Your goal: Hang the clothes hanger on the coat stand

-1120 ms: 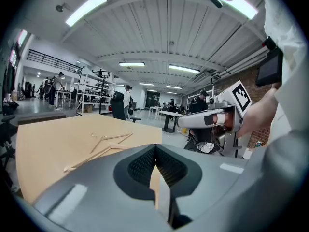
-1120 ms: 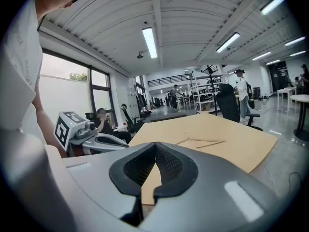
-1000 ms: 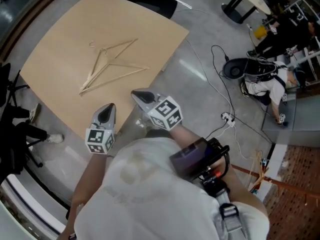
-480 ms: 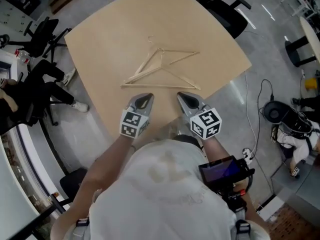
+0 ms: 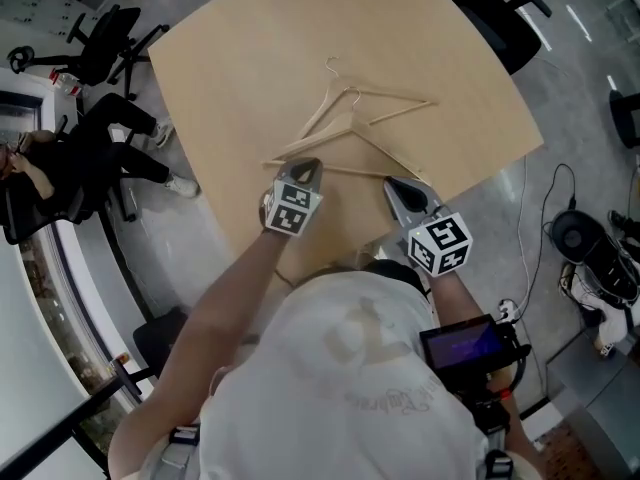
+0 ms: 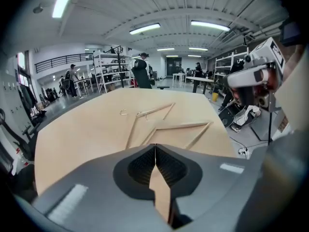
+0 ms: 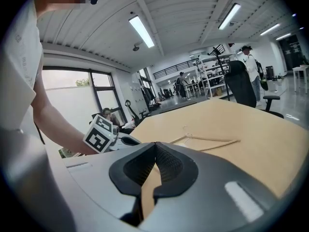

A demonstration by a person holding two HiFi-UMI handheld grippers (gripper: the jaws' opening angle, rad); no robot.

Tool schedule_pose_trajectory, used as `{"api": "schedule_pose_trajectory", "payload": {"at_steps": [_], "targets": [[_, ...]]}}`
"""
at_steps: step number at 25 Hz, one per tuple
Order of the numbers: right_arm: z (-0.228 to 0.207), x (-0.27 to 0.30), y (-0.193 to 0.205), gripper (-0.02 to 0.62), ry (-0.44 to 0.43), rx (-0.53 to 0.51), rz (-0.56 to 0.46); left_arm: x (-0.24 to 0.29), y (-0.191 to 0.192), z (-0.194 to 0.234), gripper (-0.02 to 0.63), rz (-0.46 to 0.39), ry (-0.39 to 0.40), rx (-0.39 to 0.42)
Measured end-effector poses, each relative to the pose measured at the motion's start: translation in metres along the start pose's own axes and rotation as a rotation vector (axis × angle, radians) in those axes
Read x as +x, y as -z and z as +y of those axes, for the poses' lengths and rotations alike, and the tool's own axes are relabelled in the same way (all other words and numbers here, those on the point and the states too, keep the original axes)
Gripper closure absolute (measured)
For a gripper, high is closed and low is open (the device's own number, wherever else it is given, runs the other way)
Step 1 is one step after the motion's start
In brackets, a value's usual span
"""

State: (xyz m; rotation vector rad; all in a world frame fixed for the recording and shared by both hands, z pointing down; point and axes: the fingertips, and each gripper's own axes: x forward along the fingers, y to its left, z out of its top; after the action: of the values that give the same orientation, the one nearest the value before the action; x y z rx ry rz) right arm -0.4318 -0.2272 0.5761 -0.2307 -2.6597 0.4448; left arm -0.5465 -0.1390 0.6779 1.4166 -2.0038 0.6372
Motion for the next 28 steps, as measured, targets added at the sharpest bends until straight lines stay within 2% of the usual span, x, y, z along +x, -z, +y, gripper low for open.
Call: {"api": "schedule_pose_trajectory", "payload": {"at_steps": [5, 10, 13, 16, 18, 20, 22, 25, 28], "targets": [[-0.017, -0.003, 0.006, 0.581, 0.019, 0.031, 0.013, 0.036, -0.001, 0.022, 0.588, 0.071, 0.012, 0.045], [-0.028, -0.009, 0.018, 0.581, 0.046, 0.064, 0.023, 0.074, 0.002, 0.028, 0.474, 0.176, 0.075, 0.121], [-0.032, -0.012, 0.023, 0.581, 0.062, 0.079, 0.027, 0.09, 0.004, 0.035, 0.441, 0.233, 0.074, 0.183], [-0.038, -0.015, 0.025, 0.581, 0.078, 0.09, 0.024, 0.101, 0.01, 0.042, 0.44, 0.291, 0.072, 0.222], [-0.043, -0.018, 0.026, 0.581, 0.088, 0.096, 0.021, 0.105, 0.016, 0.039, 0.439, 0.334, 0.114, 0.226], [-0.049, -0.02, 0.024, 0.581, 0.096, 0.101, 0.017, 0.106, 0.017, 0.033, 0.478, 0.36, 0.155, 0.244], [-0.051, -0.021, 0.024, 0.581, 0.1, 0.107, 0.013, 0.105, 0.018, 0.03, 0.489, 0.379, 0.173, 0.279], [-0.048, -0.019, 0.024, 0.581, 0.1, 0.113, 0.003, 0.103, 0.021, 0.029, 0.499, 0.402, 0.17, 0.321], [-0.049, -0.02, 0.022, 0.581, 0.102, 0.114, -0.006, 0.098, 0.016, 0.03, 0.499, 0.374, 0.126, 0.346]]}}
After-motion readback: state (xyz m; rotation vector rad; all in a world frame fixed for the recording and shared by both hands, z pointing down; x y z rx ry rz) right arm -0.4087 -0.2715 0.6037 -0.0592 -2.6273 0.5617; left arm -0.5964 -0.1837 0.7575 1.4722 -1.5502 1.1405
